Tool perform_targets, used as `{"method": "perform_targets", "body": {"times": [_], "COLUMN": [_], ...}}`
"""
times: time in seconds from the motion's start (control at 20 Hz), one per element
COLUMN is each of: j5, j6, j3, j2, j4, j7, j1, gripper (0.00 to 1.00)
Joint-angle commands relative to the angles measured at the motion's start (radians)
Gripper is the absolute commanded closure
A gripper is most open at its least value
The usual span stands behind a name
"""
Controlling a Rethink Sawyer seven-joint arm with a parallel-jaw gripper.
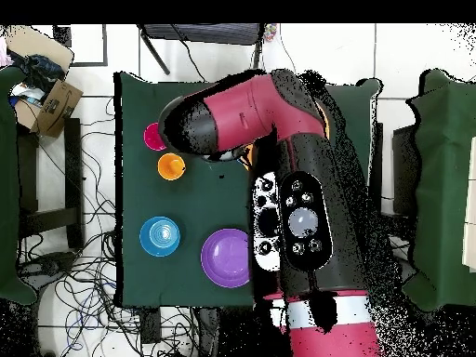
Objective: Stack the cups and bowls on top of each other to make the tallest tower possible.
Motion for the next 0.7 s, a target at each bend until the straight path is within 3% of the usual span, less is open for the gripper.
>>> {"method": "perform_targets", "body": {"times": [0.05,0.45,0.7], "j5": [-0.045,-0.025,-0.027], "j6": [0.139,0.126,0.116], "j3": [-0.046,-0.068,-0.058], "j2": [0.033,0.058,0.111], "j4": [-0.063,-0.073,-0.127], "j7": [-0.065,-0.049,-0.073], "j1": [0.050,0.076,0.076], "gripper": [1.00,1.00,1.00]}}
